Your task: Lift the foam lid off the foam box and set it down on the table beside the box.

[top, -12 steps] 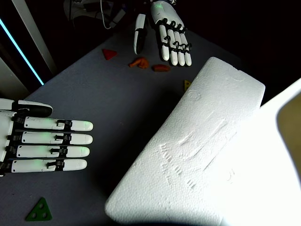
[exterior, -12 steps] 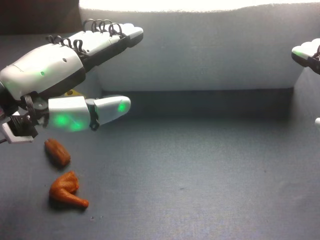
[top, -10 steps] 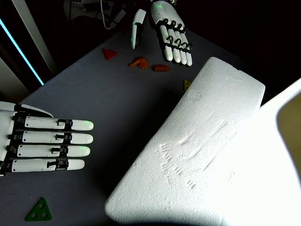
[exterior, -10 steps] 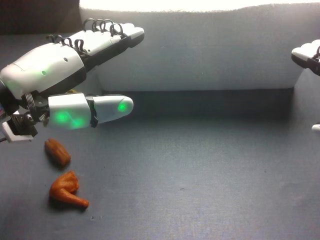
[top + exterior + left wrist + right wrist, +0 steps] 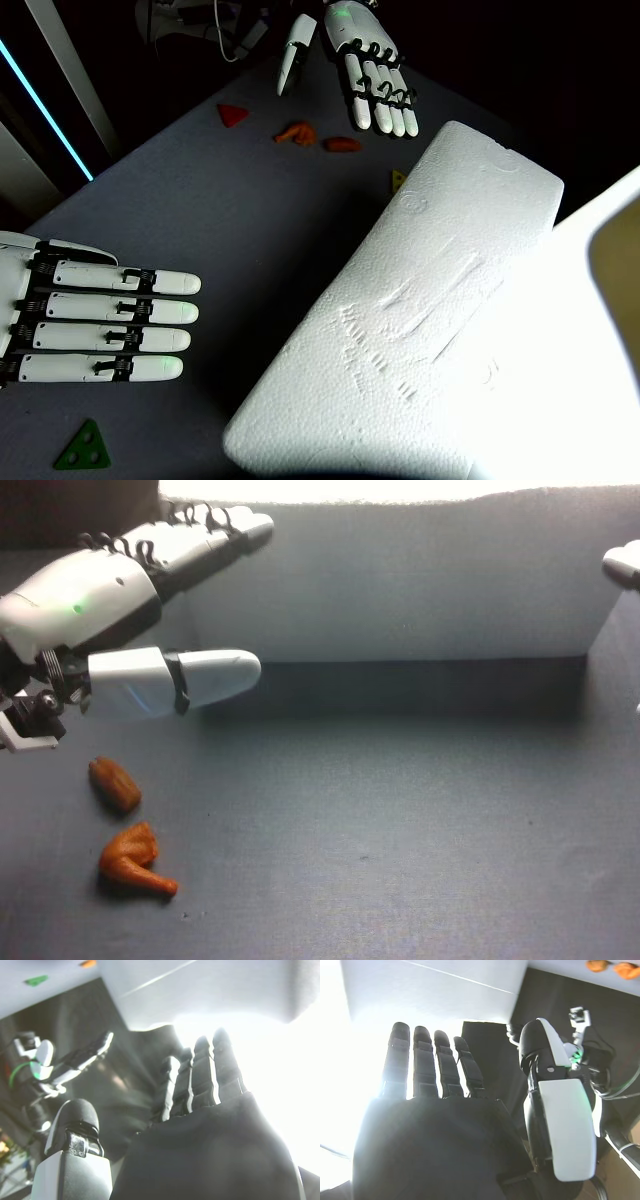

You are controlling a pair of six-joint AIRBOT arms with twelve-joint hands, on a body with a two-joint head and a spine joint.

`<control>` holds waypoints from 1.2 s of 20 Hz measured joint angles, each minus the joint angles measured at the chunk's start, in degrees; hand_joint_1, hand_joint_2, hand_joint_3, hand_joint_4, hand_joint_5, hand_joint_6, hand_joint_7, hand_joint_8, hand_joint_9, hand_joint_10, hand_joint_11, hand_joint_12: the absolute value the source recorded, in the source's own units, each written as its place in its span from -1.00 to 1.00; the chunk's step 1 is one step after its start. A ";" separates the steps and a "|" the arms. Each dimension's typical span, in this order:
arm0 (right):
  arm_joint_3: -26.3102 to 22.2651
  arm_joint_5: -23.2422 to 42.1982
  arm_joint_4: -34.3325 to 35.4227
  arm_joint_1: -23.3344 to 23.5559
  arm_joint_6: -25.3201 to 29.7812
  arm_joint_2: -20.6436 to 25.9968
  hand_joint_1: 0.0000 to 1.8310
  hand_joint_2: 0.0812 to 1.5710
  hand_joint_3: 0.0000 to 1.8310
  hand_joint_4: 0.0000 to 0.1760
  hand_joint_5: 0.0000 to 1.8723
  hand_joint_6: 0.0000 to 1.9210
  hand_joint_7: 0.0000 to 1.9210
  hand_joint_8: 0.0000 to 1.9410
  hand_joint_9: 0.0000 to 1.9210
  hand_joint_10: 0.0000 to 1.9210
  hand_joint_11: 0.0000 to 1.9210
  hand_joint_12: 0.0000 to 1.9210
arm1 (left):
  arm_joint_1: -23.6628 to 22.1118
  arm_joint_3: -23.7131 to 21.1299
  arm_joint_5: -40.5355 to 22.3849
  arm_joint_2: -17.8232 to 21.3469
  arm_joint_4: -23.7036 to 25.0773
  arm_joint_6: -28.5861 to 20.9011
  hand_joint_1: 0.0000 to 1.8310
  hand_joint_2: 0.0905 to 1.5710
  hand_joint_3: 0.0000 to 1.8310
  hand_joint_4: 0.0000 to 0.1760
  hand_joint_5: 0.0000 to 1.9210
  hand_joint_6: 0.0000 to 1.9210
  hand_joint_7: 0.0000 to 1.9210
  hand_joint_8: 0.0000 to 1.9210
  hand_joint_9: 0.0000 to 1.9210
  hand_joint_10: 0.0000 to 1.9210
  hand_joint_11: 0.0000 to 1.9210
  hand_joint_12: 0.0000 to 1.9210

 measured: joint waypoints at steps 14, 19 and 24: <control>1.57 6.47 11.91 1.09 -7.08 -0.59 -0.51 0.60 -1.00 -1.00 -1.00 -1.00 -1.00 -1.00 -1.00 -1.00 -1.00 -1.00 | 0.02 2.10 -4.44 0.33 -11.54 6.25 -0.63 0.49 -1.00 -0.81 -1.00 -1.00 -1.00 -1.00 -1.00 -1.00 -1.00 -1.00; 3.69 3.74 14.10 5.60 -10.56 -1.64 -0.52 0.59 -0.99 -1.00 -1.00 -1.00 -1.00 -1.00 -1.00 -1.00 -1.00 -0.84 | -0.42 3.15 -3.76 0.31 -15.98 8.79 -0.67 0.41 -1.00 -0.59 -1.00 -1.00 -1.00 -1.00 -1.00 -1.00 -1.00 -1.00; 6.80 -2.25 16.20 10.32 -13.49 -4.24 -0.45 0.59 -1.00 -1.00 -1.00 -1.00 -1.00 -1.00 -1.00 -1.00 -1.00 -1.00 | -1.29 5.92 -0.66 -1.38 -20.15 9.81 -0.51 0.37 -1.00 -0.70 -1.00 -1.00 -1.00 -1.00 -1.00 -1.00 -1.00 -1.00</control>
